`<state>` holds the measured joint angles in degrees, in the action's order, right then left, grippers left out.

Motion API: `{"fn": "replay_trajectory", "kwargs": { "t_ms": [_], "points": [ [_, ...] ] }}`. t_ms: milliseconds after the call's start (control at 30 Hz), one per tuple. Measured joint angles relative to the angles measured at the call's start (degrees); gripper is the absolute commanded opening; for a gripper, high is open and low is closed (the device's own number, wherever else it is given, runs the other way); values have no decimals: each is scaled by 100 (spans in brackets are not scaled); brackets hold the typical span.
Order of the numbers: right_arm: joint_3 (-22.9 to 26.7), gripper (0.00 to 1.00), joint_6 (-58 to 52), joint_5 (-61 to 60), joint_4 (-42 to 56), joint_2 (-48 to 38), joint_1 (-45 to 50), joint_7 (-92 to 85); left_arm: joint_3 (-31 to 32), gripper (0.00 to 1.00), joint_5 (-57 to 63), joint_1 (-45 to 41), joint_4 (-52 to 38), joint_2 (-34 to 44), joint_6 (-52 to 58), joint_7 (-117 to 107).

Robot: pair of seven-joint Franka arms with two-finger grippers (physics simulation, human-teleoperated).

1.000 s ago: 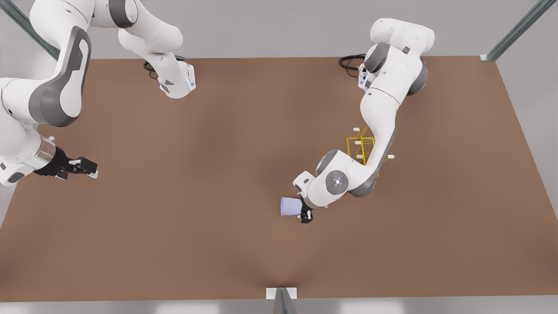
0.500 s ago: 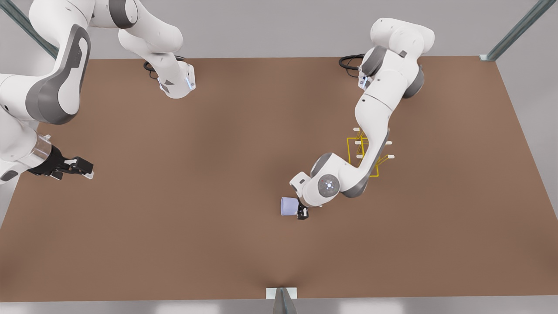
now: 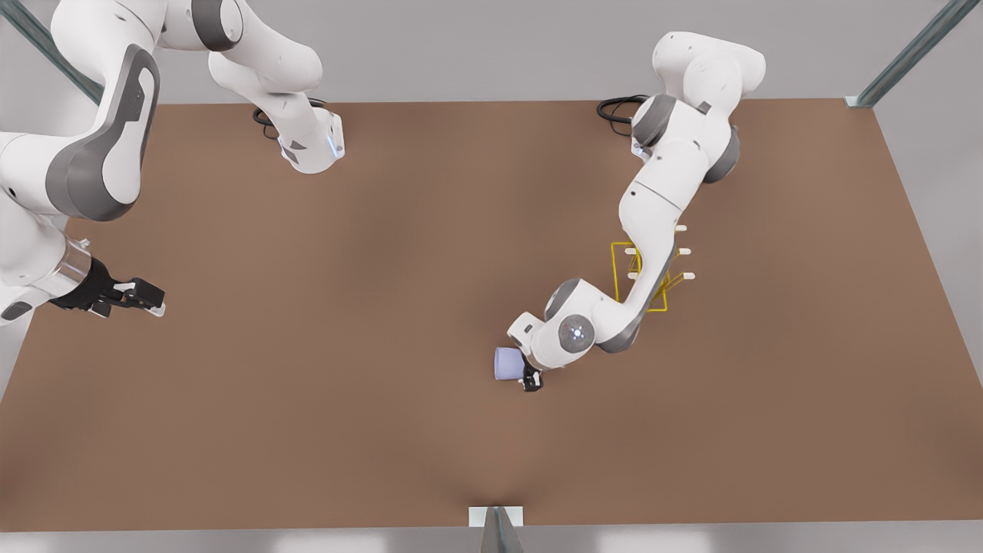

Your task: Place the cup on the cup holder

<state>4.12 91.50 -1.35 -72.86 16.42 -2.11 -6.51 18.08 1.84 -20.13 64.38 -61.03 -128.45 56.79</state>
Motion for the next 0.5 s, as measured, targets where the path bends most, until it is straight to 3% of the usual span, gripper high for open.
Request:
{"fn": "replay_trajectory", "kwargs": {
  "t_ms": [500],
  "points": [
    [5,100,2,-51,-1,16,1,30,18,100,-20,-53,16,-55,-81,-213]
  ]
}}
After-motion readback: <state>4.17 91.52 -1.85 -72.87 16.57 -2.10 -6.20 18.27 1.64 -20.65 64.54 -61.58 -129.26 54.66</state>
